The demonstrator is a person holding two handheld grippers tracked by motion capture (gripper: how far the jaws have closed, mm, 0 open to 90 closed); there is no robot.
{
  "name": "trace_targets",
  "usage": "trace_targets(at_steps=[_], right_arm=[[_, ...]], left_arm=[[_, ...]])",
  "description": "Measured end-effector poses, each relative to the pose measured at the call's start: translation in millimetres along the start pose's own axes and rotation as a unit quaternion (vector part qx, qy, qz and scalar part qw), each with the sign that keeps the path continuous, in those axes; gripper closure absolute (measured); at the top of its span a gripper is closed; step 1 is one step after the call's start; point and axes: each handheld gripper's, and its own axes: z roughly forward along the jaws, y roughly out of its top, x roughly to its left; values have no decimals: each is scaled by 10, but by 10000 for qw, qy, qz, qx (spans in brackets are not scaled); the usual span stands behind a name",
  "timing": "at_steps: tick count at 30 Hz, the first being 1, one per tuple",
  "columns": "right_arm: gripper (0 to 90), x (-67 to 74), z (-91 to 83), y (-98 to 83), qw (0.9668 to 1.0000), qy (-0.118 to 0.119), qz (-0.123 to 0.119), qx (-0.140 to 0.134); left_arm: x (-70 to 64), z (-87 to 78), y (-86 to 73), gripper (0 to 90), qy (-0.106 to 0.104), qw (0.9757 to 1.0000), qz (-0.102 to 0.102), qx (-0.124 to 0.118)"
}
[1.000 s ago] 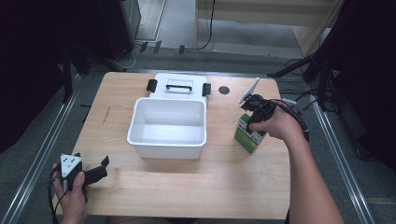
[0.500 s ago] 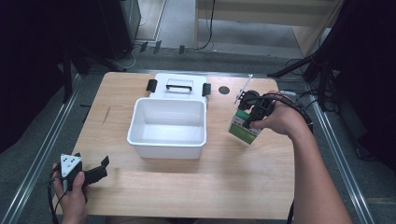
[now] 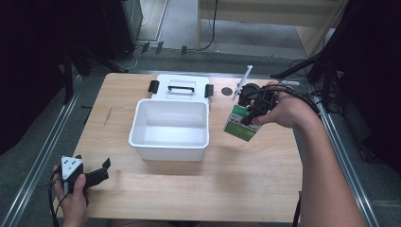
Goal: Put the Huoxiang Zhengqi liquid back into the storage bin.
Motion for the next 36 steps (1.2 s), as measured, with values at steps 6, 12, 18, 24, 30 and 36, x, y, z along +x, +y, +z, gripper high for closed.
trace_targets(at_steps=[6, 12, 18, 24, 30, 36], right_arm=[[647, 14, -117, 134, 9999, -38, -135, -61], [646, 29, -196, 234, 9996, -34, -276, -27], [647, 80, -317, 392, 9989, -28, -458, -35], [647, 120, -377, 495, 9984, -35, -569, -46], [647, 156, -444, 630, 9978, -54, -662, -41], [647, 204, -499, 764, 9971, -65, -754, -34]], left_arm=[[1, 0, 0, 1, -2, 10000, -8, 2], [3, 2, -1, 1, -17, 10000, -20, 1], [4, 2, -1, 1, -18, 10000, -28, 2], [4, 2, -1, 1, -16, 10000, -26, 4], [4, 1, 0, 1, -13, 10000, -22, 17], [4, 0, 1, 1, -16, 10000, -12, 26]])
